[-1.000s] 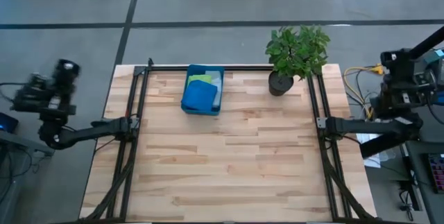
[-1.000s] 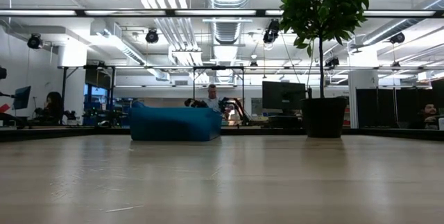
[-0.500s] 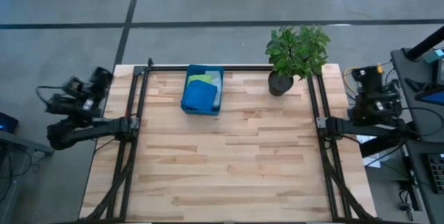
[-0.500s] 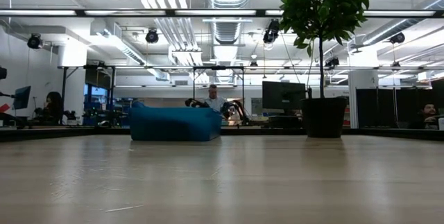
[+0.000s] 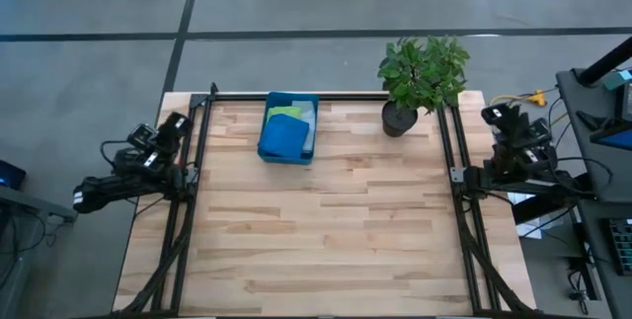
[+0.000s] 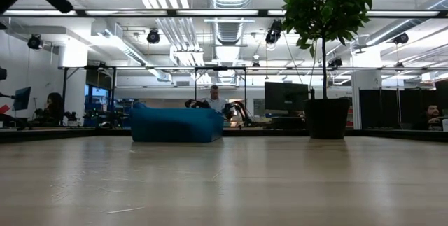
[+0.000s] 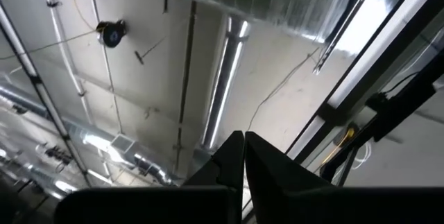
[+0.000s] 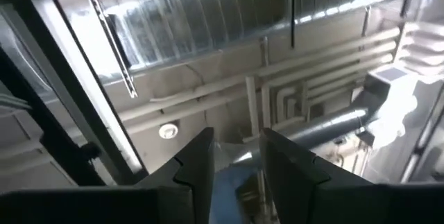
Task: Fold microfiber towels
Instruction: Return to Home Position
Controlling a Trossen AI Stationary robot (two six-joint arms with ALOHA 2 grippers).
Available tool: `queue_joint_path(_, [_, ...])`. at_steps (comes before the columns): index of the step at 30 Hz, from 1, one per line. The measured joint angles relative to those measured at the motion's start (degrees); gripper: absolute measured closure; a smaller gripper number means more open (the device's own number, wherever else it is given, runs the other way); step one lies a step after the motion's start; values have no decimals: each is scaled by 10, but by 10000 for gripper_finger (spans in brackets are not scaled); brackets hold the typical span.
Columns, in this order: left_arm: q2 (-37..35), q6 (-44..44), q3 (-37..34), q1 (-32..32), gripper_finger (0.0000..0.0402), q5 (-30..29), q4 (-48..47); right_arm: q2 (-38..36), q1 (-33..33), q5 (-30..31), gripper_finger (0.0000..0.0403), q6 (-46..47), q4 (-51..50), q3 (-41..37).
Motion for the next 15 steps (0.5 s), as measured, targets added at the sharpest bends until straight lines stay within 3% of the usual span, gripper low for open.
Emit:
queue_joint_path(9, [4,-33,-8,0,401,-23,-135,-4,0,58,291,8,18,-73])
queue_joint_path(15, [0,-64,-8,0,401,-49,-215,-4,1,76,292,6,11,-77])
